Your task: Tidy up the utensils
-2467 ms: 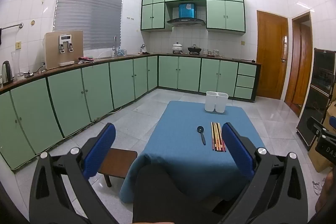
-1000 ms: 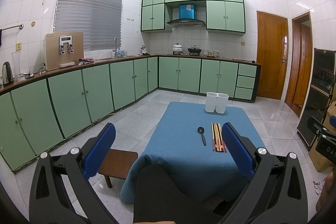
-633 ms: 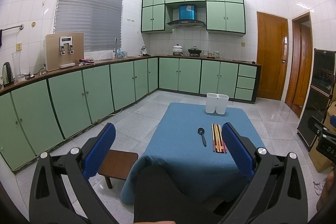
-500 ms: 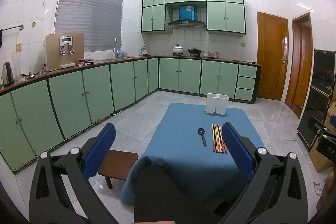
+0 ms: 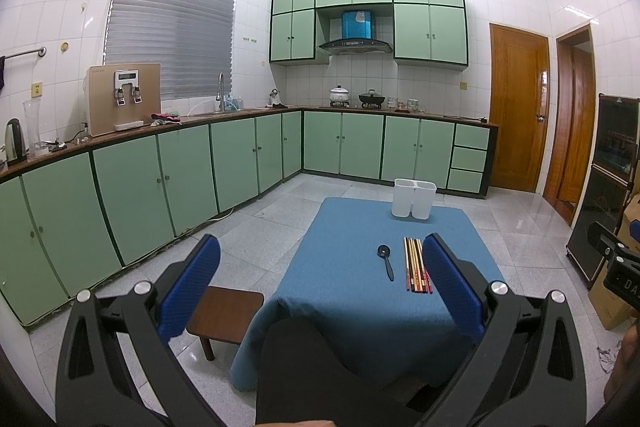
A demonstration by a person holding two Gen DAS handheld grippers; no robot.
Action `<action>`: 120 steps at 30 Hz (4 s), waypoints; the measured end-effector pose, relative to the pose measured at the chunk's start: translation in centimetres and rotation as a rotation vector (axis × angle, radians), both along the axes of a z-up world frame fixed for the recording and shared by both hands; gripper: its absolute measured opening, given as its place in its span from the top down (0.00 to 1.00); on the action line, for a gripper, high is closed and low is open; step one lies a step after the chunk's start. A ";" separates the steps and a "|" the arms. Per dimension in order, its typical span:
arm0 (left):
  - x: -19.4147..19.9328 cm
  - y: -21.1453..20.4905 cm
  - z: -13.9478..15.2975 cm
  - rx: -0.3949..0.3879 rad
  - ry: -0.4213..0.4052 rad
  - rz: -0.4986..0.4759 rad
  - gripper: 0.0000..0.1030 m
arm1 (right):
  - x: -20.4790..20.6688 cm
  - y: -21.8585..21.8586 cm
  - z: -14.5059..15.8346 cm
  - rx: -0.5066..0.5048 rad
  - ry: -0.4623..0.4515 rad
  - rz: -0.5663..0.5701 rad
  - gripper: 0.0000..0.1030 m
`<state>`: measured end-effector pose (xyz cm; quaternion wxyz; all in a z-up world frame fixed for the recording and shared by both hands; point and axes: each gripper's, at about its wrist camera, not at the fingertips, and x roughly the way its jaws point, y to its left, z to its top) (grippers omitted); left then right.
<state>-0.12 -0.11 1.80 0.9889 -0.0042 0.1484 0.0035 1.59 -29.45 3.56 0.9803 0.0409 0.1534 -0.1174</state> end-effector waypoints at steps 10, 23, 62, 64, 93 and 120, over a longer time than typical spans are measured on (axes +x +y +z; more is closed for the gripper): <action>0.0 0.1 -0.1 0.000 0.001 0.000 0.05 | -0.1 0.0 -0.1 0.001 0.003 0.001 0.06; 1.4 -0.3 -1.6 0.011 0.041 -0.009 0.05 | 0.6 -0.4 -0.8 0.002 0.024 0.001 0.06; 40.3 -11.2 -29.6 0.044 0.725 -0.264 0.05 | 33.6 -8.5 -27.7 0.156 0.600 0.213 0.45; 40.8 -11.9 -29.8 0.083 0.708 -0.252 0.05 | 34.3 -8.8 -28.1 0.153 0.601 0.223 0.46; 40.6 -12.9 -27.7 -0.017 0.625 -0.311 0.88 | 35.4 -8.4 -26.5 0.156 0.521 0.307 0.91; 41.2 -10.0 -18.1 -0.008 0.621 -0.417 0.89 | 37.2 -8.4 -15.9 0.069 0.468 0.329 0.91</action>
